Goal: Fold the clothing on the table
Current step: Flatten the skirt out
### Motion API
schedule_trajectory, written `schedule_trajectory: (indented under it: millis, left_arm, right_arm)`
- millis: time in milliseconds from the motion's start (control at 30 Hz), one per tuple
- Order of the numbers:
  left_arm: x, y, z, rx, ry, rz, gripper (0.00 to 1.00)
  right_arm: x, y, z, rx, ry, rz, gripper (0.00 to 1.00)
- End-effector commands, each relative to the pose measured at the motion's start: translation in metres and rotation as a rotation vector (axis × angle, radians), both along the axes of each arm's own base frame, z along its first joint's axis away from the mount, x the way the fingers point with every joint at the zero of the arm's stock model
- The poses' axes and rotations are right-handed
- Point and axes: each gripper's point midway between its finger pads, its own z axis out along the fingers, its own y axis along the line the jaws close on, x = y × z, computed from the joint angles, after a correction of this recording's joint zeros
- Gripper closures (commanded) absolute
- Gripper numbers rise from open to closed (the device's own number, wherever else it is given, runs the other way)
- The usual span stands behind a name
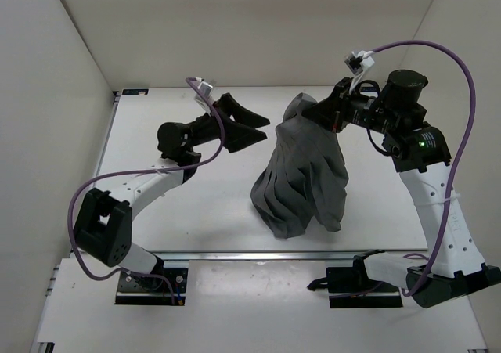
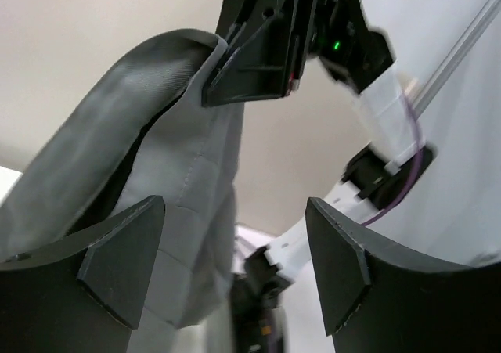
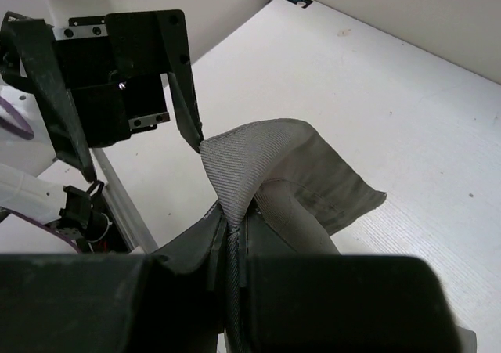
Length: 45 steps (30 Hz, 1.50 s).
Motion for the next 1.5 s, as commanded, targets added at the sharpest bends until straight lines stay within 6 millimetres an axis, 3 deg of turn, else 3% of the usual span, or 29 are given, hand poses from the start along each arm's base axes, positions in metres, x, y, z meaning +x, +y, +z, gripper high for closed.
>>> schedule_trajectory:
  millis: [0, 233, 367, 467, 500, 600, 633, 700, 767, 900, 933, 967, 1033, 1100, 1133, 1167, 1267, 1333, 1400, 1467]
  left_arm:
    - [0.015, -0.011, -0.02, 0.089, -0.159, 0.062, 0.16]
    - [0.042, -0.034, -0.054, 0.148, -0.183, 0.118, 0.16]
    - [0.048, -0.048, -0.061, 0.165, -0.211, 0.127, 0.15]
    - [0.039, -0.053, -0.052, 0.129, -0.26, 0.095, 0.2]
    - [0.039, -0.053, -0.056, 0.125, -0.248, 0.097, 0.33]
    - [0.025, -0.041, -0.042, 0.059, -0.303, 0.104, 0.7]
    - [0.025, -0.036, -0.038, 0.047, -0.3, 0.126, 0.76]
    - [0.027, -0.029, -0.032, 0.064, -0.323, 0.158, 1.0]
    - [0.041, -0.017, -0.041, 0.153, -0.267, 0.22, 1.0]
    - [0.05, 0.023, -0.034, 0.28, -0.293, 0.44, 1.0]
    - [0.051, 0.036, -0.019, 0.291, -0.35, 0.523, 1.0]
    - [0.05, 0.042, -0.022, 0.339, -0.324, 0.537, 1.0]
    - [0.044, 0.063, 0.002, 0.394, -0.372, 0.636, 1.0]
    - [0.026, 0.077, 0.043, 0.38, -0.438, 0.679, 1.0]
    - [0.023, 0.083, 0.043, 0.403, -0.418, 0.693, 1.0]
    - [0.01, 0.09, 0.066, 0.365, -0.453, 0.709, 1.0]
    - [-0.017, 0.107, 0.095, 0.326, -0.464, 0.733, 1.0]
    - [-0.024, 0.112, 0.106, 0.309, -0.465, 0.731, 1.0]
    - [-0.021, 0.115, 0.109, 0.309, -0.446, 0.731, 1.0]
    - [-0.003, 0.11, 0.091, 0.356, -0.39, 0.719, 1.0]
  right_arm:
    - [-0.009, 0.003, 0.025, 0.028, -0.089, 0.034, 1.0]
    - [-0.016, 0.008, 0.029, 0.036, -0.089, 0.068, 1.0]
    - [-0.016, 0.008, 0.029, 0.04, -0.088, 0.072, 1.0]
    - [-0.014, 0.008, 0.027, 0.032, -0.084, 0.07, 1.0]
    - [-0.015, 0.009, 0.025, 0.032, -0.073, 0.079, 1.0]
    - [-0.014, 0.008, 0.024, 0.025, -0.072, 0.077, 1.0]
    - [-0.014, 0.01, 0.023, 0.026, -0.064, 0.087, 1.0]
    - [-0.015, 0.013, 0.021, 0.018, -0.061, 0.102, 1.0]
    - [-0.014, 0.015, 0.019, 0.014, -0.057, 0.104, 1.0]
    - [-0.022, 0.027, 0.013, 0.009, -0.043, 0.135, 1.0]
    - [-0.019, 0.029, 0.009, -0.007, -0.044, 0.13, 1.0]
    - [-0.02, 0.039, 0.008, -0.015, -0.043, 0.138, 1.0]
    - [-0.032, 0.058, 0.013, -0.039, -0.079, 0.183, 1.0]
    - [-0.034, 0.064, 0.03, -0.042, -0.13, 0.152, 1.0]
    - [-0.038, 0.065, 0.032, -0.038, -0.136, 0.156, 1.0]
    - [-0.043, 0.063, 0.043, -0.022, -0.156, 0.16, 1.0]
    - [-0.055, 0.055, 0.055, 0.041, -0.154, 0.166, 1.0]
    - [-0.052, 0.045, 0.05, 0.057, -0.141, 0.148, 1.0]
    - [-0.049, 0.035, 0.047, 0.067, -0.132, 0.134, 1.0]
    - [-0.032, 0.025, 0.033, 0.061, -0.082, 0.087, 0.99]
